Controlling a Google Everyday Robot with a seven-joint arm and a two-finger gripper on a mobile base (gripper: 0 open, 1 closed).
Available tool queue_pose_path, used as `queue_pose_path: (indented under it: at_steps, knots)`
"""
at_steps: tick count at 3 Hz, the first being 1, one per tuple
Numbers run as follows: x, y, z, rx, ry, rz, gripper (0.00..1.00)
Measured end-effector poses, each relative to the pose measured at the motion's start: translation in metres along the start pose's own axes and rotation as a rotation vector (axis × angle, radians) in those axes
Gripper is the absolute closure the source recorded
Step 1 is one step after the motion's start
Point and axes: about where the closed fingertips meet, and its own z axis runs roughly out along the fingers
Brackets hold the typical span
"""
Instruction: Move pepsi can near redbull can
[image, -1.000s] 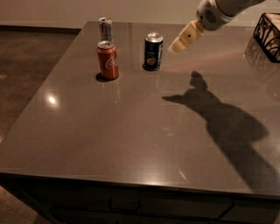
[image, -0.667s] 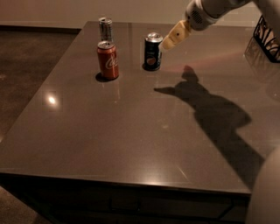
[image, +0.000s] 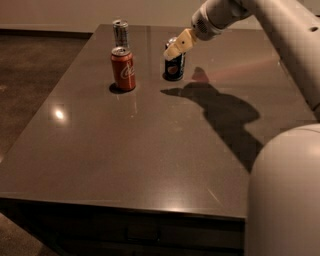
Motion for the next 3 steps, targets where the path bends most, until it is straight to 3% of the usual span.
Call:
queue_pose_path:
  at_steps: [2, 3]
  knots:
    - [-0.007, 0.001, 0.037, -0.036, -0.014, 0.017, 0.0]
    - [-0.012, 0.005, 0.042, -0.054, -0.022, 0.009, 0.15]
